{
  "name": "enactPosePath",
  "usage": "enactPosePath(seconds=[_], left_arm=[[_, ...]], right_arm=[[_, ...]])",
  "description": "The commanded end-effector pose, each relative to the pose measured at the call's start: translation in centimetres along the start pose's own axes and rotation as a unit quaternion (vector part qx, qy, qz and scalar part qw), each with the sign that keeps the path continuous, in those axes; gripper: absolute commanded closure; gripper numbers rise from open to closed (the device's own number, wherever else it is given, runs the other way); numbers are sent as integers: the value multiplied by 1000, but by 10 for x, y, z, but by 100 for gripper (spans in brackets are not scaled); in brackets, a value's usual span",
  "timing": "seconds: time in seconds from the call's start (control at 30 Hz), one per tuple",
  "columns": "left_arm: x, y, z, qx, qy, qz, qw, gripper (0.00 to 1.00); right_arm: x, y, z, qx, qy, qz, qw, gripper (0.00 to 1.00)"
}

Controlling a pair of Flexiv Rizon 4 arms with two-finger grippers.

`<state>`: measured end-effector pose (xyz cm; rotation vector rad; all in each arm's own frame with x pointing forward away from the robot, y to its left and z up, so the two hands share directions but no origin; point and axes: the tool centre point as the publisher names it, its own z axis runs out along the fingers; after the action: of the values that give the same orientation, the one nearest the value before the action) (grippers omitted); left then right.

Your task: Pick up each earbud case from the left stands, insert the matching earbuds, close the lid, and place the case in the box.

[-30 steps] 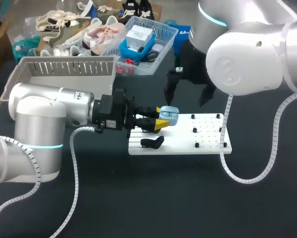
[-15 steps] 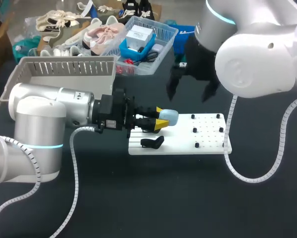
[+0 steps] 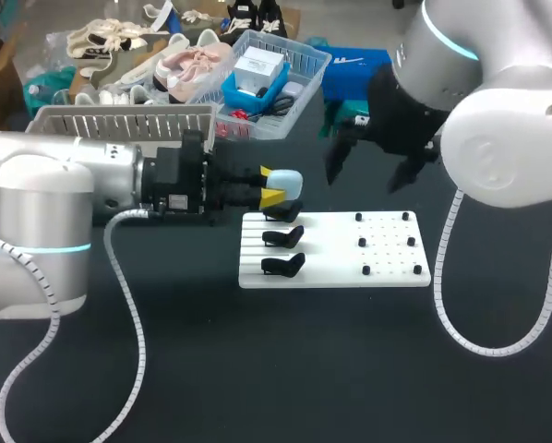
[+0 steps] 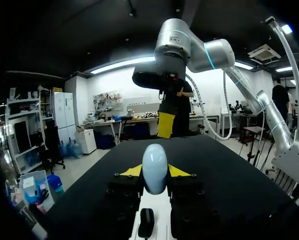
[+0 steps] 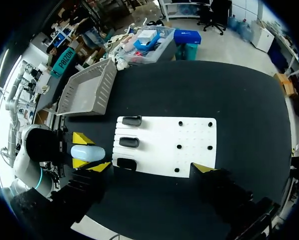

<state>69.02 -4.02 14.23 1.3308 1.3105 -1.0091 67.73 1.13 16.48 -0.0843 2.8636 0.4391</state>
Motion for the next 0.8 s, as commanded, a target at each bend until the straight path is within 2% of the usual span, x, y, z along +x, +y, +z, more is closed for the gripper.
enactPosePath(seconds=[0.03, 0.27, 0.43, 0.5, 0.63, 0.8], left_arm=[[-12, -5, -32, -31, 20, 3, 999, 100], [-11, 7, -71, -81, 46, -7, 996, 100], [5, 19, -97, -121, 60, -34, 990, 100], [12, 25, -108, -139, 53, -54, 987, 100], [21, 33, -122, -166, 68, -64, 982, 100], [37, 49, -142, -207, 84, -85, 971, 100]], right_arm=[[6, -3, -1, -1, -26, 1, 1000, 0], [6, -3, -1, -1, -26, 1, 1000, 0], [6, -3, -1, -1, -26, 1, 1000, 0], [6, -3, -1, -1, -26, 1, 1000, 0], [6, -3, -1, -1, -26, 1, 1000, 0], [6, -3, -1, -1, -26, 1, 1000, 0]])
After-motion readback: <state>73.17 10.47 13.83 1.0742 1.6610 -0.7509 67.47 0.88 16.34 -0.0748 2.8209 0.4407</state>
